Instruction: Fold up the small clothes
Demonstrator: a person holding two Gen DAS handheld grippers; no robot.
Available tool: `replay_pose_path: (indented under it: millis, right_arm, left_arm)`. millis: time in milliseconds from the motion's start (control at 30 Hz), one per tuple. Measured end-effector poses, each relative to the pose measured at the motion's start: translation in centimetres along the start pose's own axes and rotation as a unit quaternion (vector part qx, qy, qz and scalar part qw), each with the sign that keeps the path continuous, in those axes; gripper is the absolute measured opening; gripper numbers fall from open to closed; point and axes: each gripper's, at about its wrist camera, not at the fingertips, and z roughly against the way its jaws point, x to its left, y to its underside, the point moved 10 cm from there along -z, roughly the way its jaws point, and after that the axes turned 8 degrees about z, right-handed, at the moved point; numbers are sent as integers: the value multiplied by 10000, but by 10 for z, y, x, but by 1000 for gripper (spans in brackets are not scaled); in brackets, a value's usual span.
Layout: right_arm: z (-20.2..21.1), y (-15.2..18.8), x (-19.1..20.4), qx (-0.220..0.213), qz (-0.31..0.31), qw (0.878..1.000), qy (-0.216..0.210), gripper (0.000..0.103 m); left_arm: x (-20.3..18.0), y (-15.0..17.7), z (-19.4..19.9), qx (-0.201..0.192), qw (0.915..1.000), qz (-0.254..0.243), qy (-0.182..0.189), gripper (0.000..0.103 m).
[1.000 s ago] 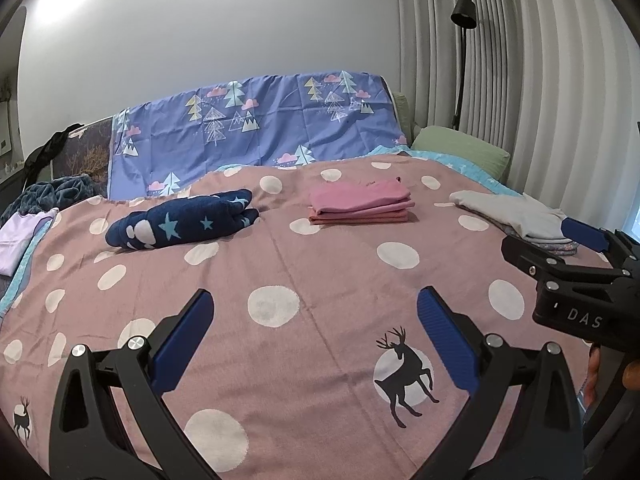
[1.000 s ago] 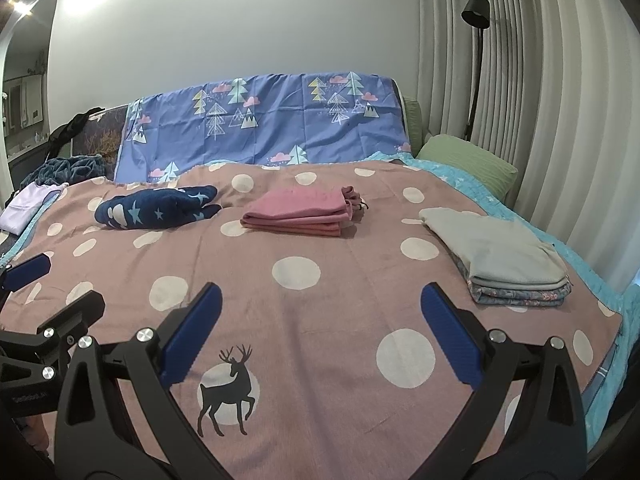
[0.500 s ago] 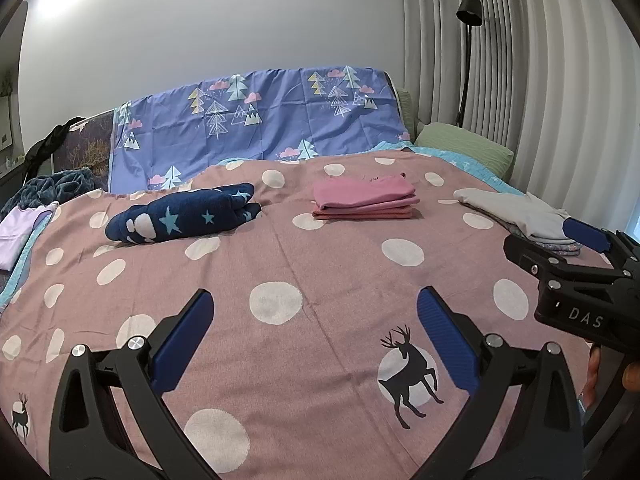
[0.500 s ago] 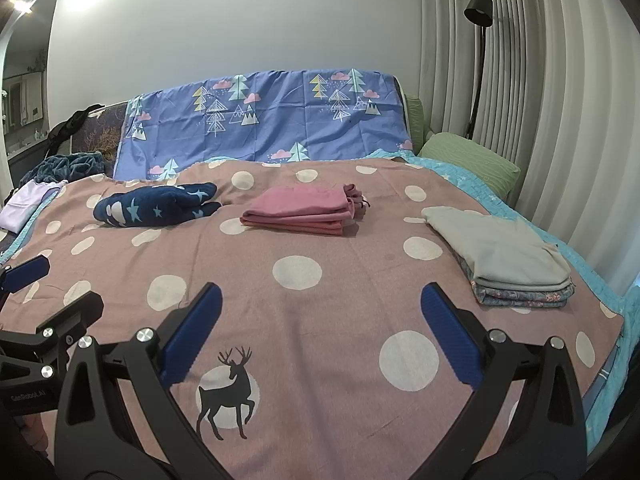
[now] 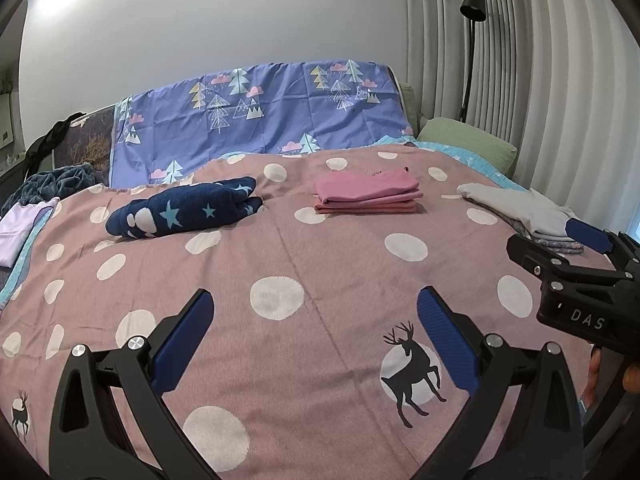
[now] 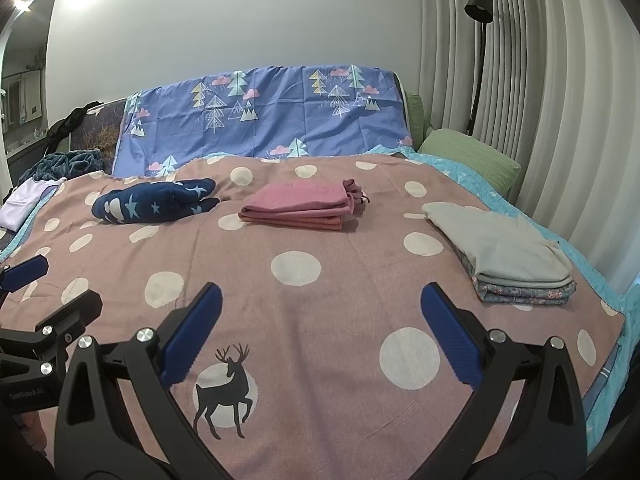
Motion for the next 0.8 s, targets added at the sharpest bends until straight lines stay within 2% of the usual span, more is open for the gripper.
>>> replay_pose_path:
  millis: [800]
  right_arm:
    - [-1,0,2,-5,65,10000,-8,101]
  left_arm:
    - [0,1,1,8,10000,-1,-10,102]
